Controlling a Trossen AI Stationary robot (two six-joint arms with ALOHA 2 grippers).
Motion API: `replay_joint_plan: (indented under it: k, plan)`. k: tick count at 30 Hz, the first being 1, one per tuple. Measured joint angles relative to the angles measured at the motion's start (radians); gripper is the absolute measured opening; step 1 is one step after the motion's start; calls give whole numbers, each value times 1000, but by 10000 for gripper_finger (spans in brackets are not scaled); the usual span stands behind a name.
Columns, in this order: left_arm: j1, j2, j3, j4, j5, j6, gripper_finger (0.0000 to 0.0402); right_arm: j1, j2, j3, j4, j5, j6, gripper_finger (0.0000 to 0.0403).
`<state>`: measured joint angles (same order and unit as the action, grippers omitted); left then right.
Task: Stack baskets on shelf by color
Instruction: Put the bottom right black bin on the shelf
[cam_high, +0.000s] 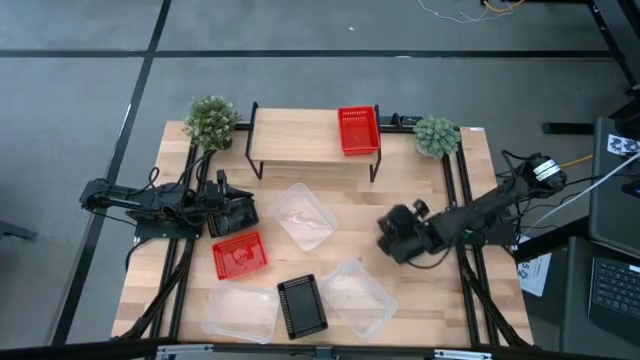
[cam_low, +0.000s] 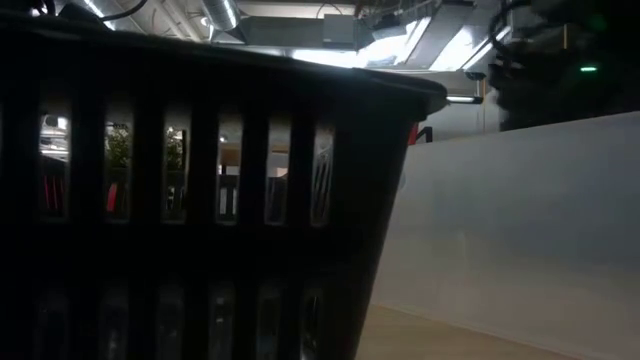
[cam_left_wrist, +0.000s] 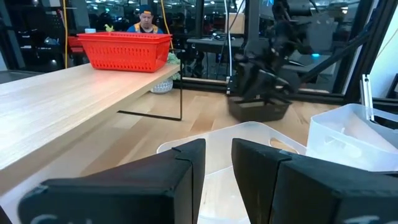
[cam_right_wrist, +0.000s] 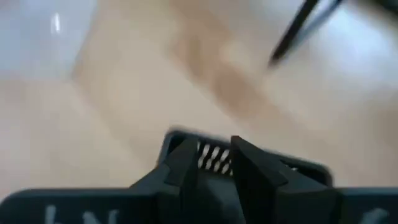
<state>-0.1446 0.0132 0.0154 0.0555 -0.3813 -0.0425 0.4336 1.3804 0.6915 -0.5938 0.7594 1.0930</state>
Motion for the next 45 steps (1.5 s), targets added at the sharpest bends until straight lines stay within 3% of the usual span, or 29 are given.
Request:
replay_joint_plan:
  k: [3, 5, 9, 12, 16, 21, 26, 42, 45]
  plan:
    - [0, 0, 0, 0, 0, 0, 72, -57, -5, 22, 70, 20, -148, 97]
    - [0, 0, 0, -1, 0, -1, 72, -79, -5, 68, 64, -57, -277, 97]
    - [0, 0, 0, -2, 0, 0, 72, -91, -5, 170, -45, -383, -563, 97]
    - [0, 0, 0, -3, 0, 0, 72, -84, -6, 213, -141, -630, -652, 97]
    - [0, 0, 0, -3, 0, 0, 72, -52, -5, 218, -261, -763, -632, 97]
    - [0, 0, 0, -3, 0, 0, 72, 16, -2, 218, -416, -749, -604, 97]
    - [0, 0, 0, -3, 0, 0, 72, 54, -2, 218, -418, -666, -651, 97]
    - [0, 0, 0, -3, 0, 0, 72, 71, 71, 218, -427, -671, -732, 97]
    - [0, 0, 0, -3, 0, 0, 72, 71, 105, 218, -427, -621, -734, 97]
